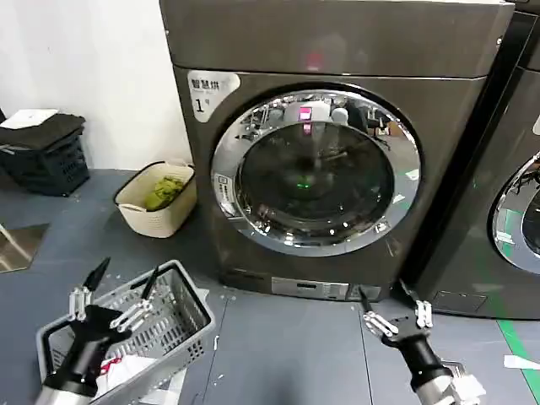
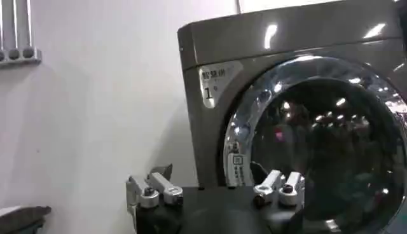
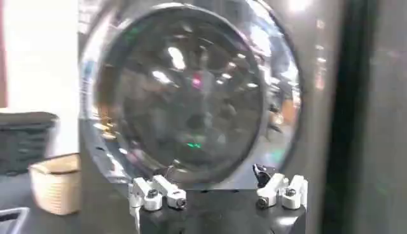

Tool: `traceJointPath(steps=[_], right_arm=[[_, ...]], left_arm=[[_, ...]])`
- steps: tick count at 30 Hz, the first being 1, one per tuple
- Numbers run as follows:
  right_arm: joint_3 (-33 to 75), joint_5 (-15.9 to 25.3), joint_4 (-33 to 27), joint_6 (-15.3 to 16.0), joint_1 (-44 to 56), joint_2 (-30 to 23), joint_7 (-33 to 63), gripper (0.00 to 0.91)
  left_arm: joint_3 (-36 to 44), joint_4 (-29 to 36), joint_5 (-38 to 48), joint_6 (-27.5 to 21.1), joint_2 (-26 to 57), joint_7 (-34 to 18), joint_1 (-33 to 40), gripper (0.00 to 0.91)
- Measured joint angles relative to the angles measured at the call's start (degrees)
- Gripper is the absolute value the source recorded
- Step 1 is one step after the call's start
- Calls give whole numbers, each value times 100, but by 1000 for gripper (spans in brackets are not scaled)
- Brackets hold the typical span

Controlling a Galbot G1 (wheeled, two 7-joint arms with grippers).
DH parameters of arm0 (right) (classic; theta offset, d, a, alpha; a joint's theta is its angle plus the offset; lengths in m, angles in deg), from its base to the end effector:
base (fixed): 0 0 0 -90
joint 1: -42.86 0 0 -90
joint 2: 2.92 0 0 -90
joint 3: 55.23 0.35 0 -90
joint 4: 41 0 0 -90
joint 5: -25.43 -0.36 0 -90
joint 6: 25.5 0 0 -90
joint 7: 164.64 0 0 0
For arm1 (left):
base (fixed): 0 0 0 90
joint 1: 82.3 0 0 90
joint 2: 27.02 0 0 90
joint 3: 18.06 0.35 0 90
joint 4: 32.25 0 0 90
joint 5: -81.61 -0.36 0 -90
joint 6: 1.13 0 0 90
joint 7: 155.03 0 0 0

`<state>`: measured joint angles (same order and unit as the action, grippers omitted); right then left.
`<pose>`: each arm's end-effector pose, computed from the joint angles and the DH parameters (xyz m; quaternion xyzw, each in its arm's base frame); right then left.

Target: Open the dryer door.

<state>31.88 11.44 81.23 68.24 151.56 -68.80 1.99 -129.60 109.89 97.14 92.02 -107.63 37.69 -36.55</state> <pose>0.2398 -0.0506 -0.2401 -0.2369 0.9675 -0.0693 0.0555 0.1112 0.0908 -0.1804 0.0591 0.9894 0.0729 0.1104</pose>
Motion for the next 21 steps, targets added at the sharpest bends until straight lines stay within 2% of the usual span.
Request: traceJointPath(steps=[12, 21], right_arm=[[-846, -416, -688, -205, -1195, 540, -268, 907], [-1441, -609, -1146, -248, -2188, 651, -346, 907]], left_arm=[[-83, 85, 0, 85, -75, 50, -113, 907], [-188, 144, 0, 101, -134, 48, -164, 907]])
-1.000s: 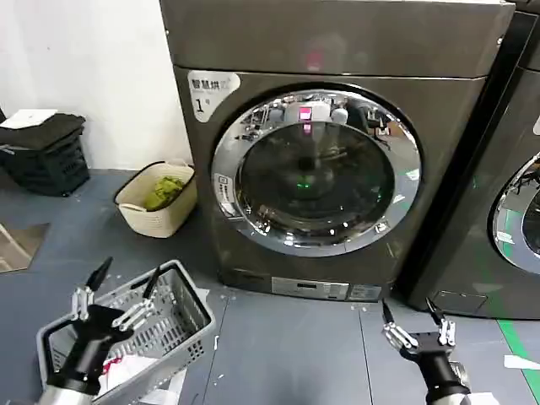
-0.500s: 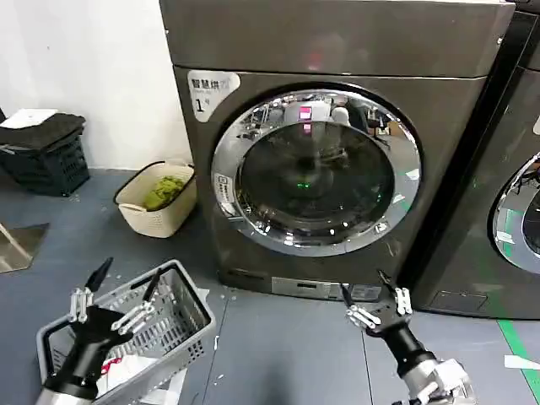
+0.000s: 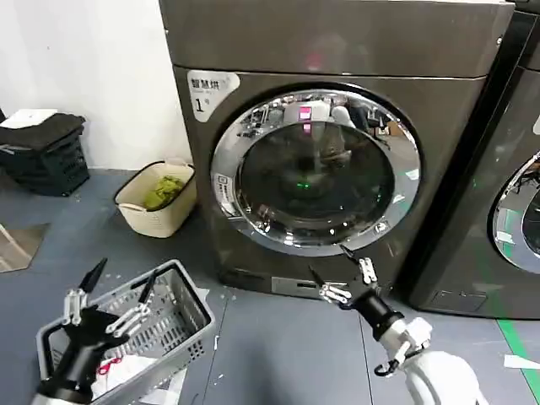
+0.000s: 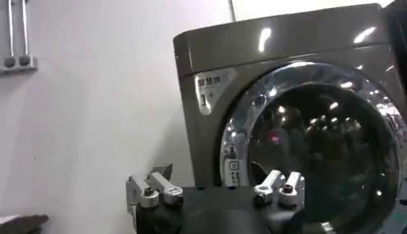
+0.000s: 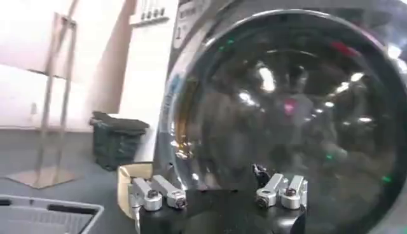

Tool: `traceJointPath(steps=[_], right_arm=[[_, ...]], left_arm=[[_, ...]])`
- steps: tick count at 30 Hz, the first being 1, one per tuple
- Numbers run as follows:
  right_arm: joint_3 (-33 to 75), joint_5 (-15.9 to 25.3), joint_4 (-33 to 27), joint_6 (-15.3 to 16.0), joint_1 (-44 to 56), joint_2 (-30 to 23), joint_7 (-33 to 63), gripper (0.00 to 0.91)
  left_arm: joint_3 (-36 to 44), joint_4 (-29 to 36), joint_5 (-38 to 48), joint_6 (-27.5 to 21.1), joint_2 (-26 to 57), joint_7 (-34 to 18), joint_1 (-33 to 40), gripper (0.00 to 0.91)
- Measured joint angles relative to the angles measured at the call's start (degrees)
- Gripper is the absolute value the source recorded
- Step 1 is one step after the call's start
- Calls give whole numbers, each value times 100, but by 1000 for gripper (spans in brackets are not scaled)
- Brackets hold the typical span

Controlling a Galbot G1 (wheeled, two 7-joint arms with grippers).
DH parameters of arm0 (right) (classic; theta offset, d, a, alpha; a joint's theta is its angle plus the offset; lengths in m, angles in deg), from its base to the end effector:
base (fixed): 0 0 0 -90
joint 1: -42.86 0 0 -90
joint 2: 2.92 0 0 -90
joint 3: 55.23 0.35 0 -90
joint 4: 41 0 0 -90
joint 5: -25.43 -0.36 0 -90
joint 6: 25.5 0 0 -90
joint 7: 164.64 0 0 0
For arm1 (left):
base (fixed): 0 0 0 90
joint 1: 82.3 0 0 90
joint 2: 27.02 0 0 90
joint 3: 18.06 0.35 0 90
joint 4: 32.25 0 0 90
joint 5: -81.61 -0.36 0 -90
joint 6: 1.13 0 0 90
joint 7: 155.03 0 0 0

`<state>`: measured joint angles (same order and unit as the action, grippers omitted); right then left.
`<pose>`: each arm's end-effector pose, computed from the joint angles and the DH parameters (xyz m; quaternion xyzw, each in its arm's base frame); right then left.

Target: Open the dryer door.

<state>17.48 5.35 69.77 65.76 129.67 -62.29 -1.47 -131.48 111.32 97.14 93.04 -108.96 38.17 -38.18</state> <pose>0.3344 -0.0272 -0.2240 -0.3469 0.9283 -0.0865 0.1025 0.1022 0.0926 -0.1741 0.0495 0.9885 0.0820 0.1170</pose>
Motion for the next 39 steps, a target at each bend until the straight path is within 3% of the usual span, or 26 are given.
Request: traceJointPath(steps=[16, 39], right_arm=[[-826, -234, -653, -125, -1073, 72, -194, 907], [-1773, -338, -1604, -199, -2319, -352, -245, 907]], left_arm=[[-108, 44, 0, 28, -70, 27, -43, 907], [-119, 53, 0, 55, -119, 135, -53, 907]])
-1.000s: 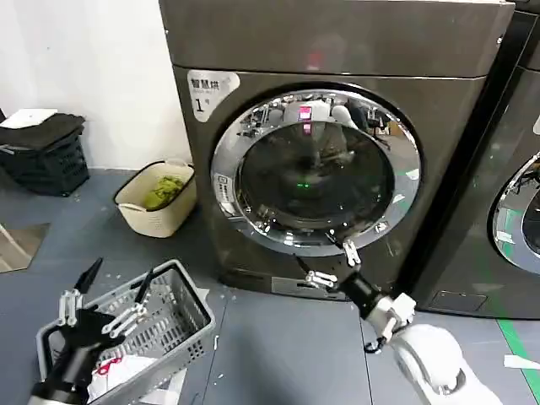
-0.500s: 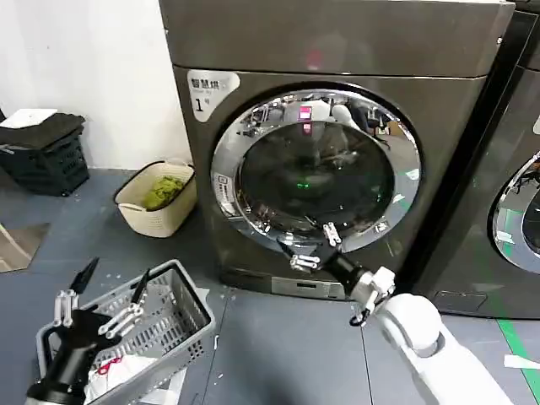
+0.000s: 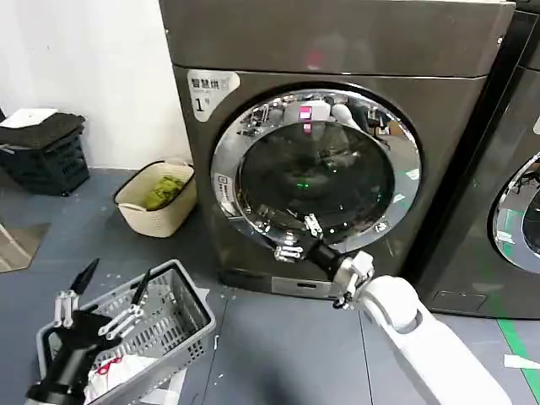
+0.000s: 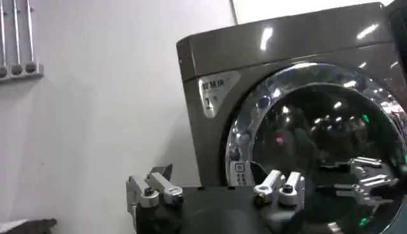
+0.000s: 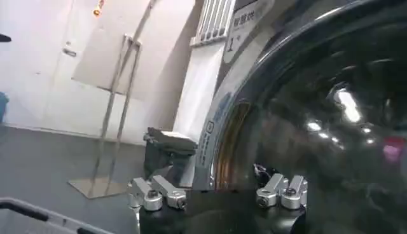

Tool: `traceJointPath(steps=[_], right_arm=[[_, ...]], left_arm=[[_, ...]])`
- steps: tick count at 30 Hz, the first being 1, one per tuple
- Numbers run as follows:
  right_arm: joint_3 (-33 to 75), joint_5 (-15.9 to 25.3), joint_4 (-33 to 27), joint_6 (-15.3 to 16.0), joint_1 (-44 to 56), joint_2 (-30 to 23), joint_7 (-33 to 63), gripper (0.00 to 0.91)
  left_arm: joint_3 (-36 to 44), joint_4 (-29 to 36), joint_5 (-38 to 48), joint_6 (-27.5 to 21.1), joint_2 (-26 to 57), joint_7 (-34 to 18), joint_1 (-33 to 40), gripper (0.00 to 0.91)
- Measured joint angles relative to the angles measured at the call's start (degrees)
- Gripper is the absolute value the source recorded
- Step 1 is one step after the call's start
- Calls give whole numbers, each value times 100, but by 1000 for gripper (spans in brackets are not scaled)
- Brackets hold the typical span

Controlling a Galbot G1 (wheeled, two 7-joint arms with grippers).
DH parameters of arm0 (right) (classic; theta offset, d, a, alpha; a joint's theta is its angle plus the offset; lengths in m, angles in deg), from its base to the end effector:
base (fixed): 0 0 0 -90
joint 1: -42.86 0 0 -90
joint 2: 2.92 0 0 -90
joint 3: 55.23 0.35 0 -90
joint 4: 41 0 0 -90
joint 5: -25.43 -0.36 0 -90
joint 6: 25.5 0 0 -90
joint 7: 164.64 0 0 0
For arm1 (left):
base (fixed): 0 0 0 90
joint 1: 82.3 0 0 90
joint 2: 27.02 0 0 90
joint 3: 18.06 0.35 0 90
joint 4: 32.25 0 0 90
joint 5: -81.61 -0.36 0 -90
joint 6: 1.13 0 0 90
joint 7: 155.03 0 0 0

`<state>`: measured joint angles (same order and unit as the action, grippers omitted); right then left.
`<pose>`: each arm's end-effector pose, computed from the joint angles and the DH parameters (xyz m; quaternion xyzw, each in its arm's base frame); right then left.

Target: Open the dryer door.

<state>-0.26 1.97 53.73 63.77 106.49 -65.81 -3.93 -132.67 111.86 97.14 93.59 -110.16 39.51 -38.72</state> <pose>0.4315 0.0373 -0.2090 -0.4324 0.8881 -0.1027 0.1174 0.0979 0.0942 -0.1717 0.0486 0.9877 0.0869 0.1204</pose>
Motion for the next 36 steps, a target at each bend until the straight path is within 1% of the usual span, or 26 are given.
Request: traceJointPath(steps=[13, 25, 36], right_arm=[[-345, 119, -573, -54, -524, -474, -40, 907], [-445, 237, -1144, -115, -865, -919, -114, 907], [-522, 258, -1739, -201, -1162, -1274, -235, 907]], left_arm=[[-55, 45, 0, 34, -87, 49, -68, 907], [-177, 163, 1, 56, -115, 99, -126, 907], [-270, 250, 4, 80, -127, 118, -192, 907]])
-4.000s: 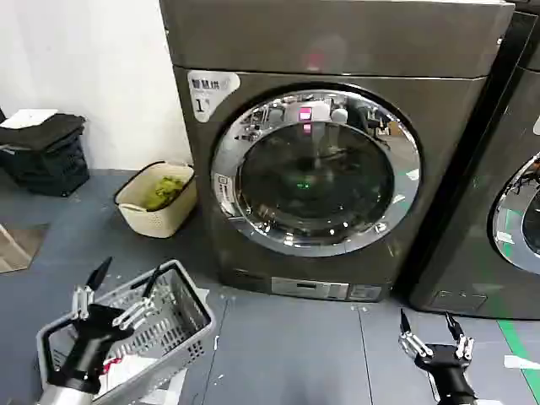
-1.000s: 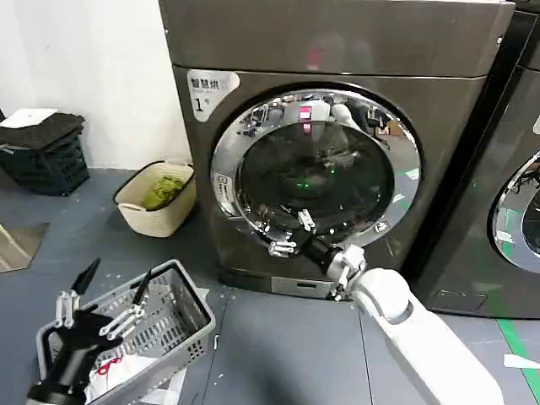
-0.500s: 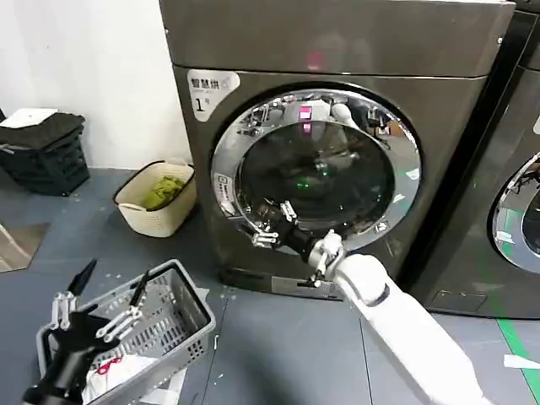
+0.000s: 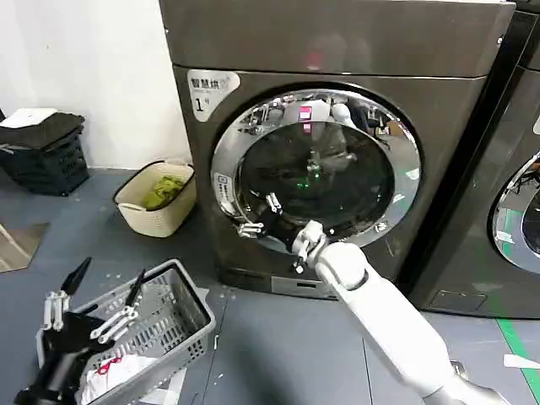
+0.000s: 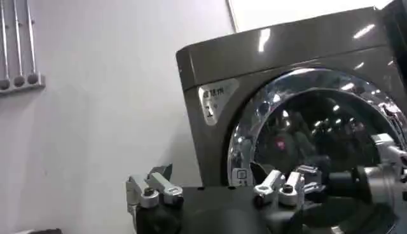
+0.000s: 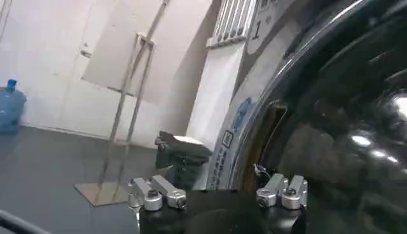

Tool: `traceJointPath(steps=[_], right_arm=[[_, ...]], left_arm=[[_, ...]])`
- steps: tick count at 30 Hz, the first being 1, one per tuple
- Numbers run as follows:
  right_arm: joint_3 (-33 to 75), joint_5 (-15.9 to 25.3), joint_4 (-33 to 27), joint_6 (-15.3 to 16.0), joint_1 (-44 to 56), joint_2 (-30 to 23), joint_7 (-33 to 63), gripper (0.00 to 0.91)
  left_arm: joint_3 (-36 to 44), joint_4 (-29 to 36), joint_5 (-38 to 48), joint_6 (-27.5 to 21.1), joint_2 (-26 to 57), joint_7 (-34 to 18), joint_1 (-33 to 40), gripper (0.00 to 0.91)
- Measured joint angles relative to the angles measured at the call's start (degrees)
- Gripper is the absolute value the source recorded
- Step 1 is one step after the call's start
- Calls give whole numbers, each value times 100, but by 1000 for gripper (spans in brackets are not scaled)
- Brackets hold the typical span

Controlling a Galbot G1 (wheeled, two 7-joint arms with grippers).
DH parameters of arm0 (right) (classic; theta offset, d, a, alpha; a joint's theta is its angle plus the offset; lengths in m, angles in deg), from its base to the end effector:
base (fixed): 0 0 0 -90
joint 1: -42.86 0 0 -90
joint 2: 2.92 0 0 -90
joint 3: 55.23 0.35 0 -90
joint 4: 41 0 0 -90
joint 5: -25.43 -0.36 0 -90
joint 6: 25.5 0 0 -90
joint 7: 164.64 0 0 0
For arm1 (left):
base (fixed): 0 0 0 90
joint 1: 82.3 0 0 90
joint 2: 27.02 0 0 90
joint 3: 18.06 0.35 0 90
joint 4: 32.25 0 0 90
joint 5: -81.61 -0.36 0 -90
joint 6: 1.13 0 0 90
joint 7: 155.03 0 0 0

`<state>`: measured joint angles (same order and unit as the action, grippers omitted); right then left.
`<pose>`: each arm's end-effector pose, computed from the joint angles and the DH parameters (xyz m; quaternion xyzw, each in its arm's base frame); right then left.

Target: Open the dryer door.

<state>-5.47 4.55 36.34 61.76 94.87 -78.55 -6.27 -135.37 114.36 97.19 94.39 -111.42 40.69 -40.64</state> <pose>0.5017 0.1134 -0.2068 -0.4577 0.8756 -0.0988 0.1190 0.0869 0.0953 -0.1583 0.0453 0.9849 0.1059 0.1293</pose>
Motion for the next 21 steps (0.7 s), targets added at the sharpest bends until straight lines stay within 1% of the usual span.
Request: traceJointPath(steps=[5, 15, 21], right_arm=[[-13, 4, -230, -90, -100, -129, -98, 907], [-34, 23, -630, -168, -281, -323, -271, 907], [-87, 22, -910, -322, -453, -461, -523, 907]], left_arm=[[-14, 2, 19, 9, -14, 4, -13, 907], [-45, -13, 40, 14, -18, 7, -21, 907], [-91, -24, 59, 18, -21, 9, -28, 907]])
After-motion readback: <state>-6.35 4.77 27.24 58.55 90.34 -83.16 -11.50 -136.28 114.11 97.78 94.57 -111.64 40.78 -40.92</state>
